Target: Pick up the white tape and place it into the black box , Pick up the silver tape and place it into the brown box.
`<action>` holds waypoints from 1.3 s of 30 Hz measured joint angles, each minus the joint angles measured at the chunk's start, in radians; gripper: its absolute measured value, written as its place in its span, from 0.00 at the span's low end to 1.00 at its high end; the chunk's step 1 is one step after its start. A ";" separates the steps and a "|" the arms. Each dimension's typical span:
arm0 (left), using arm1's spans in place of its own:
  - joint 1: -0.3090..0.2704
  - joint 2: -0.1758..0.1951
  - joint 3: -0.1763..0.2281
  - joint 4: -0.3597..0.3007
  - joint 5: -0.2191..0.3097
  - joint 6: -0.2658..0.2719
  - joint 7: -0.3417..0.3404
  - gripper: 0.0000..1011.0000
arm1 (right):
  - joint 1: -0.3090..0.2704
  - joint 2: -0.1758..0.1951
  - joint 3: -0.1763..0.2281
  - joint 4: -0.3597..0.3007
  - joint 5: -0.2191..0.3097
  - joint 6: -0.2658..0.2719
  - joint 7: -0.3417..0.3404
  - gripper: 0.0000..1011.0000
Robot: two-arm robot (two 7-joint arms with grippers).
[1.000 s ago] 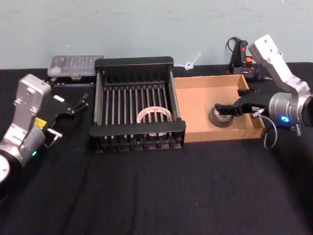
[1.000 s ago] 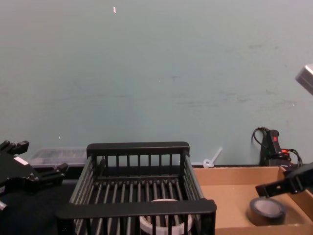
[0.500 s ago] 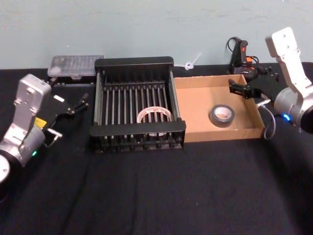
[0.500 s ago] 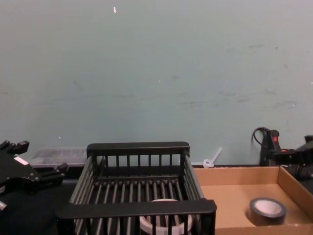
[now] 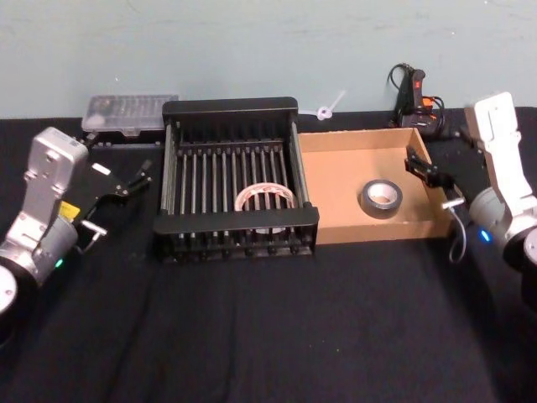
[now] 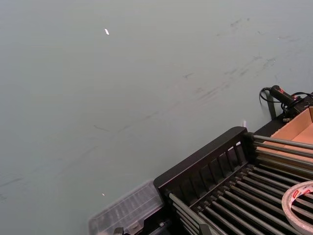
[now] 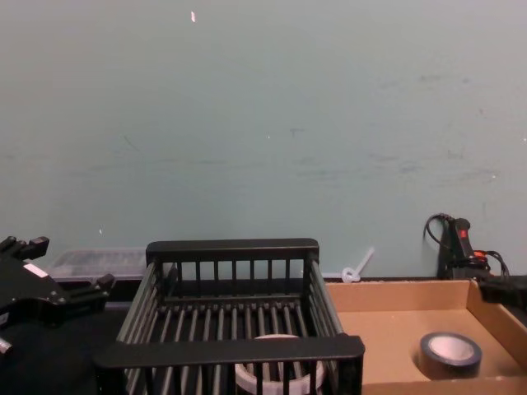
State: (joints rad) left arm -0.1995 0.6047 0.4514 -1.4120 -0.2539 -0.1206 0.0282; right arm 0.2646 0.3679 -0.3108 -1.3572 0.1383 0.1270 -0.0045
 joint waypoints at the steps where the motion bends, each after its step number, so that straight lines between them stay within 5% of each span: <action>1: 0.000 0.000 0.000 0.000 0.000 0.000 0.000 0.99 | -0.009 -0.005 0.005 0.004 -0.003 -0.007 -0.004 0.99; 11: 0.000 0.000 0.000 0.000 0.000 0.000 0.000 0.99 | -0.036 -0.027 0.038 0.000 -0.006 -0.007 -0.006 0.99; 39: 0.000 0.000 0.000 0.000 0.000 0.000 0.000 0.99 | -0.035 -0.023 0.031 0.000 -0.006 -0.010 -0.006 0.99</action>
State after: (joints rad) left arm -0.1995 0.6047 0.4514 -1.4120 -0.2539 -0.1205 0.0283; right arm 0.2293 0.3446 -0.2795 -1.3570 0.1322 0.1167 -0.0109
